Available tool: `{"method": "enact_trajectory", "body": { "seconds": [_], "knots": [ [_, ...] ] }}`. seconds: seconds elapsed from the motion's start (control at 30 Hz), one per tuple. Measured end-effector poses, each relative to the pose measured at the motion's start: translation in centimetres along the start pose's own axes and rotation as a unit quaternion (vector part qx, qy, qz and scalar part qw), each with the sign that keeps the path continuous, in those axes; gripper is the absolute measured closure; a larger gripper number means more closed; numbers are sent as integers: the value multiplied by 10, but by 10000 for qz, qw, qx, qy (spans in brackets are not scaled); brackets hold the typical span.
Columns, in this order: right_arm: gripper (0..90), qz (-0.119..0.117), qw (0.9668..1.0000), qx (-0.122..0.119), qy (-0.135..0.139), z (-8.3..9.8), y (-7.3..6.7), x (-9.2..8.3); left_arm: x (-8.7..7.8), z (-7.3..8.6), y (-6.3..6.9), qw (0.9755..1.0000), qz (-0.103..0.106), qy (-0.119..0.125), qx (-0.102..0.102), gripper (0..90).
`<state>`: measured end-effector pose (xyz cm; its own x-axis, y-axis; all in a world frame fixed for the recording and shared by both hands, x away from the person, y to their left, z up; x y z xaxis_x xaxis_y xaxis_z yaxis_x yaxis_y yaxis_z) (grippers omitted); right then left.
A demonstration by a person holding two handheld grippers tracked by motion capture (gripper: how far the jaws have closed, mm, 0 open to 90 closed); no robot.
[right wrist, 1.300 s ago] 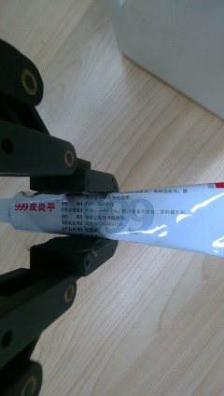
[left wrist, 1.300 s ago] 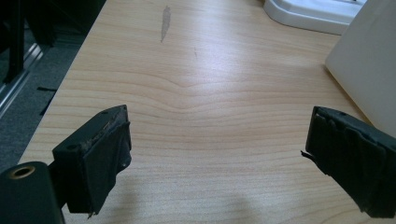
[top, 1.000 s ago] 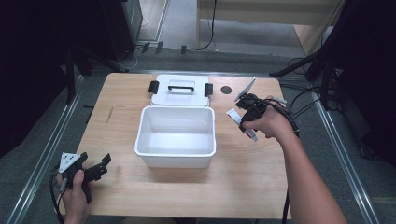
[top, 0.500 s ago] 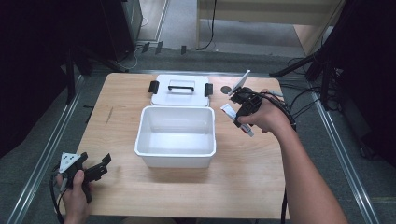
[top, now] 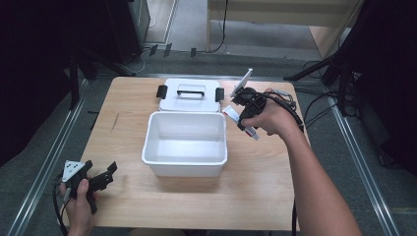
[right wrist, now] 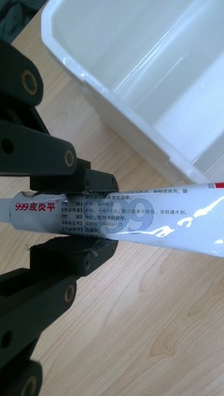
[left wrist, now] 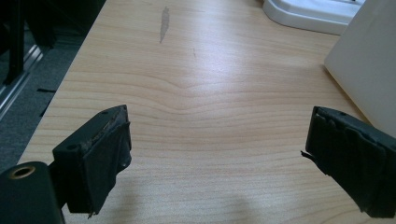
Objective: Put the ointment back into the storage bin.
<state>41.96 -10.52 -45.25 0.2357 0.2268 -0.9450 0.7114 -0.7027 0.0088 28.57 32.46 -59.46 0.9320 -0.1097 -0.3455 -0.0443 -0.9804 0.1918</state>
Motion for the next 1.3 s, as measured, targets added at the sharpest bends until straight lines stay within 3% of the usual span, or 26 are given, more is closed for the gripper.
{"method": "enact_trajectory", "body": {
  "seconds": [0.83, 1.13, 1.3],
  "knots": [
    [709, -227, 9979, -582, 151, -32, -38, -5, 0, 0, -1, 10000, -4, -23, -31, 74],
    [709, -467, 9946, -912, 193, -42, -61, -1, 0, 0, -1, 10000, -6, -25, -31, 74],
    [709, -639, 9907, -1175, 240, -46, -73, 2, 0, 0, -1, 10000, 10, -39, -23, 74]
  ]
}}
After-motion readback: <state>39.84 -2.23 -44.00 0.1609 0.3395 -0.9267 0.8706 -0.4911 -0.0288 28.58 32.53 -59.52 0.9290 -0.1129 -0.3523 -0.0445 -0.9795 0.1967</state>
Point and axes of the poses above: each handheld gripper's, and its own axes: x roughly forward along the jaws, z roughly out of its underside, y roughly to its right, the point moved 9 cm from there along x, roughly forward along the jaws, and after that the axes turned 8 degrees about y, right-handed, at the moved point
